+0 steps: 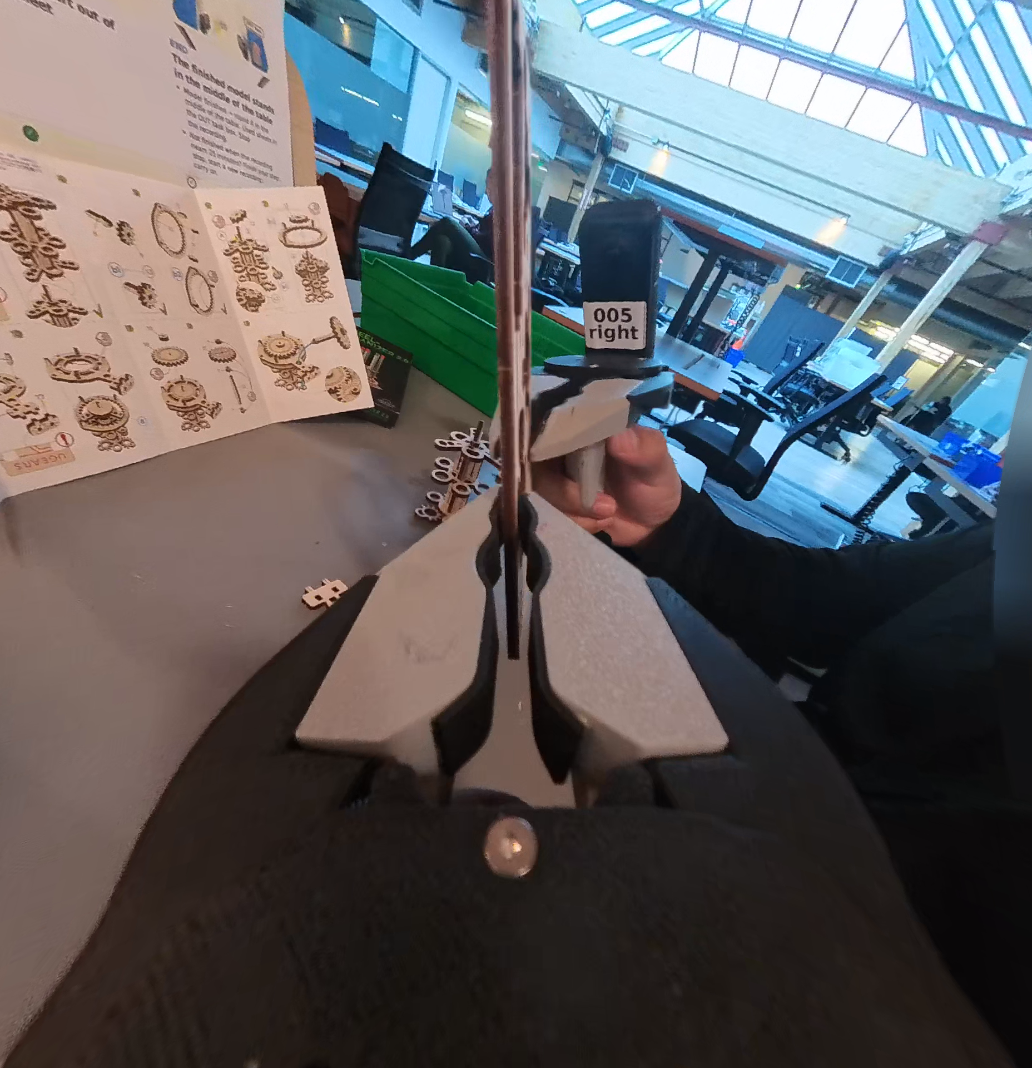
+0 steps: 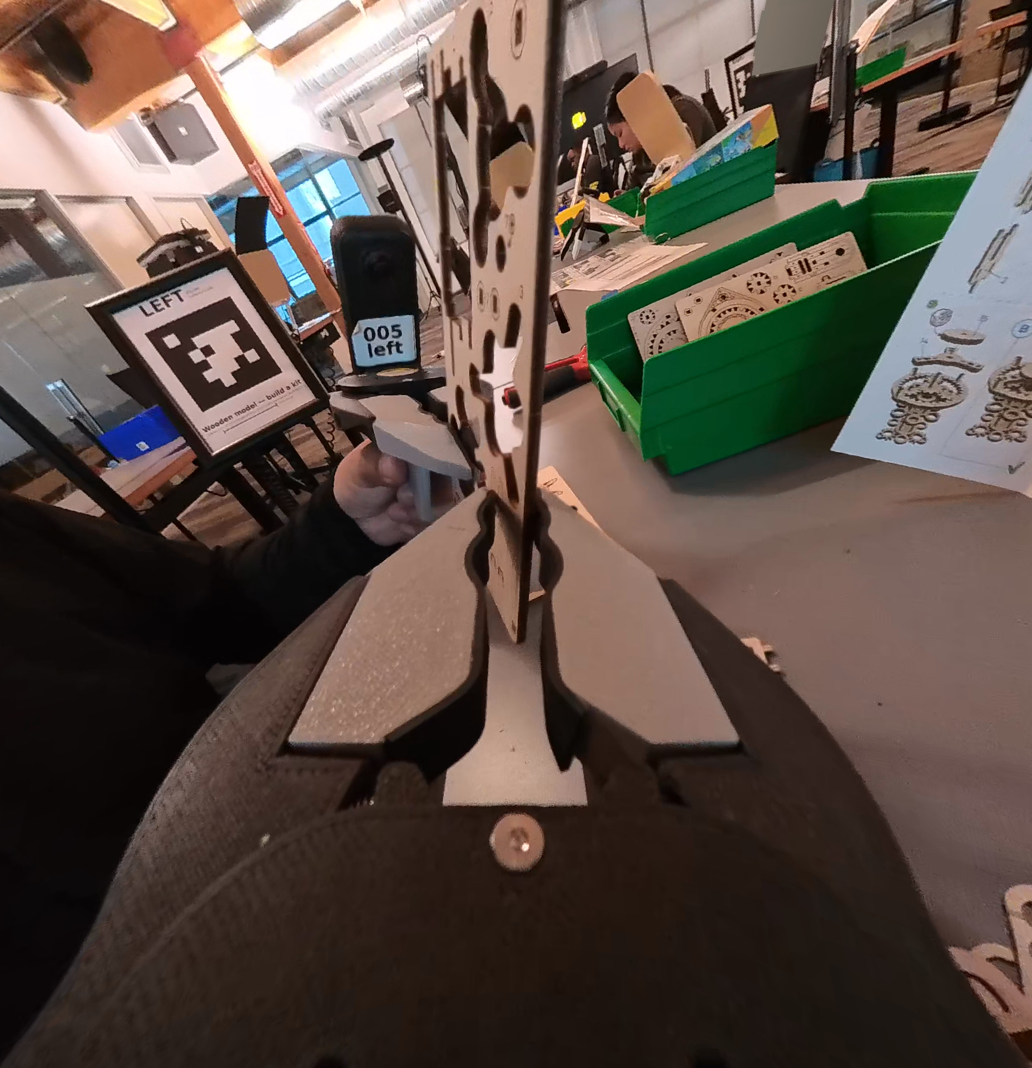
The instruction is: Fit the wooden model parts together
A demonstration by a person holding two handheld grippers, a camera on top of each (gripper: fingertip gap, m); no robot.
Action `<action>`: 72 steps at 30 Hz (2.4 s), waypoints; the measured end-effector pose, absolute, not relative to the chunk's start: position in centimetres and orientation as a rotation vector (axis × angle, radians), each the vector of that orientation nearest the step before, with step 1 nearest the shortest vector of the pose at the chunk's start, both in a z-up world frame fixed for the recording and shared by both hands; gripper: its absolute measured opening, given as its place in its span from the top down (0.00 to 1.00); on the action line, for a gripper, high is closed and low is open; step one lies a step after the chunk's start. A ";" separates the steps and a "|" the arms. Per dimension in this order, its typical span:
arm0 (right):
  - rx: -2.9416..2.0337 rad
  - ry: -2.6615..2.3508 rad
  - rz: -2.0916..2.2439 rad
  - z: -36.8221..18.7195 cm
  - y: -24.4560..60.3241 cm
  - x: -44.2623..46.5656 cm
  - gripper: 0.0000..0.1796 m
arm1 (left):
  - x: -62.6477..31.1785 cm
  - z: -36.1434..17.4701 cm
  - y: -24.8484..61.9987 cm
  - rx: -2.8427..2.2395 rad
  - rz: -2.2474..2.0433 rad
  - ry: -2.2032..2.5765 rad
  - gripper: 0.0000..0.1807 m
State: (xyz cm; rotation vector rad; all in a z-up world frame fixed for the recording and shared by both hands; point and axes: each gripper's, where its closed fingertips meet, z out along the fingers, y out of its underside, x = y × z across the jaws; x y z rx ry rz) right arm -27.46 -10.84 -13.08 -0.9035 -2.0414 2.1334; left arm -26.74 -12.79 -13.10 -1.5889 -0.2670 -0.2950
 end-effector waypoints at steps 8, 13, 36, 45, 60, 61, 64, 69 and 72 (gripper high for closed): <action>-0.888 -2.037 2.247 -12.5 -11.0 -26.8 0.98 | -24.9 -12.7 -12.5 -1.548 -0.426 -0.219 0.83; -0.854 -2.057 2.239 -12.6 -11.6 -26.4 0.98 | -24.4 -15.1 -11.1 -1.651 -0.370 -0.208 0.99; -0.824 -1.986 2.116 -12.4 -10.7 -27.0 0.94 | -24.9 -14.7 -10.1 -1.688 -0.287 -0.217 1.00; -0.825 -1.998 2.150 -12.4 -10.8 -26.8 0.95 | -24.9 -14.8 -10.1 -1.679 -0.306 -0.224 1.00; -0.815 -2.010 2.108 -12.5 -10.7 -26.8 0.95 | -24.6 -14.8 -9.9 -1.688 -0.240 -0.165 0.99; -0.814 -2.013 2.089 -12.6 -10.6 -26.8 0.95 | -24.7 -14.9 -9.9 -1.695 -0.230 -0.165 0.99; -0.814 -2.012 2.027 -12.8 -10.6 -26.9 0.95 | -24.9 -15.2 -9.8 -1.697 -0.222 -0.176 0.99; -0.804 -1.991 2.029 -12.6 -10.7 -26.9 0.95 | -24.9 -15.1 -9.9 -1.672 -0.251 -0.193 0.99; -0.792 -1.949 2.157 -11.6 -10.6 -26.5 0.96 | -24.6 -14.2 -9.9 -1.612 -0.314 -0.208 1.00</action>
